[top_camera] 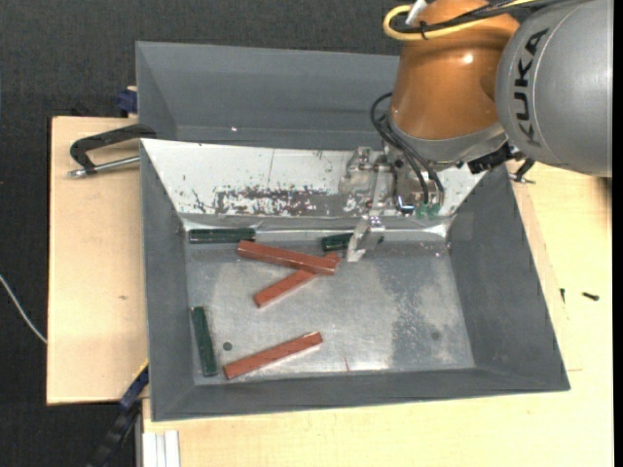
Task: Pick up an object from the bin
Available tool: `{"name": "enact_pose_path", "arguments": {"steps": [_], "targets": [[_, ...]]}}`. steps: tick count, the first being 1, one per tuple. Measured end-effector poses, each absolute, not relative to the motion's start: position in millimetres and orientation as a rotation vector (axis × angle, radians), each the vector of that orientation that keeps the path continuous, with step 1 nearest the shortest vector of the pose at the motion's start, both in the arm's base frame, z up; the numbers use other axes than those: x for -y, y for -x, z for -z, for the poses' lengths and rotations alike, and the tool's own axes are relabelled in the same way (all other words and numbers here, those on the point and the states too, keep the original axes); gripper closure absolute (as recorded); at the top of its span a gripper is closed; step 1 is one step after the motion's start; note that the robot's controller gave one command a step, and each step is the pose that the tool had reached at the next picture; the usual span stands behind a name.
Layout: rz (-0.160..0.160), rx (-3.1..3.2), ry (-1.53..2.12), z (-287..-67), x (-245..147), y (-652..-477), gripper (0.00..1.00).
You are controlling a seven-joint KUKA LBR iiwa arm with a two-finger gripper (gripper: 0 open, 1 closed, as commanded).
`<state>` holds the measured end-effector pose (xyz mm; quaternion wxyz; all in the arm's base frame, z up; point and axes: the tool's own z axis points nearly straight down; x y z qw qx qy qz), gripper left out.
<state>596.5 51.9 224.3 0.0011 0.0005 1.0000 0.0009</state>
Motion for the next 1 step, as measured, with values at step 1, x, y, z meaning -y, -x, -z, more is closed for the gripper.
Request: {"name": "enact_pose_path", "arguments": {"steps": [1], "targets": [[-0.003,-3.139,-0.001,-224.3,-51.9,-596.5,0.0]]}}
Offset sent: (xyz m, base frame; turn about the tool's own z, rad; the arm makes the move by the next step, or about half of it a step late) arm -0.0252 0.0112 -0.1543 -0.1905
